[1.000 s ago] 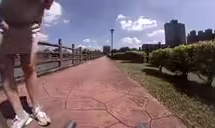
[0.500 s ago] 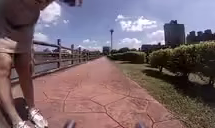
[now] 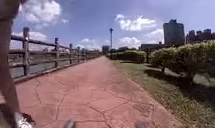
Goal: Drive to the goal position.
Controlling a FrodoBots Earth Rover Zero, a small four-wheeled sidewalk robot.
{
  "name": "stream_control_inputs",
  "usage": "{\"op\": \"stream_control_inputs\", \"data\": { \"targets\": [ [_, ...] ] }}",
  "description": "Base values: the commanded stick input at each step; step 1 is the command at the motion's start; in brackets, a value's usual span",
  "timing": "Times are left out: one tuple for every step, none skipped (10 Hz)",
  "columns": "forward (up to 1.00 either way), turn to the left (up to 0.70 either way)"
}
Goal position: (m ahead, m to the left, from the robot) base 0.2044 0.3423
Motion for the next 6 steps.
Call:
{"op": "stream_control_inputs", "data": {
  "targets": [
    [-0.10,0.00],
    [-0.56,0.00],
    [-0.70,0.00],
    [-0.70,0.00],
    [-0.70,0.00],
    [-0.70,0.00]
  ]
}}
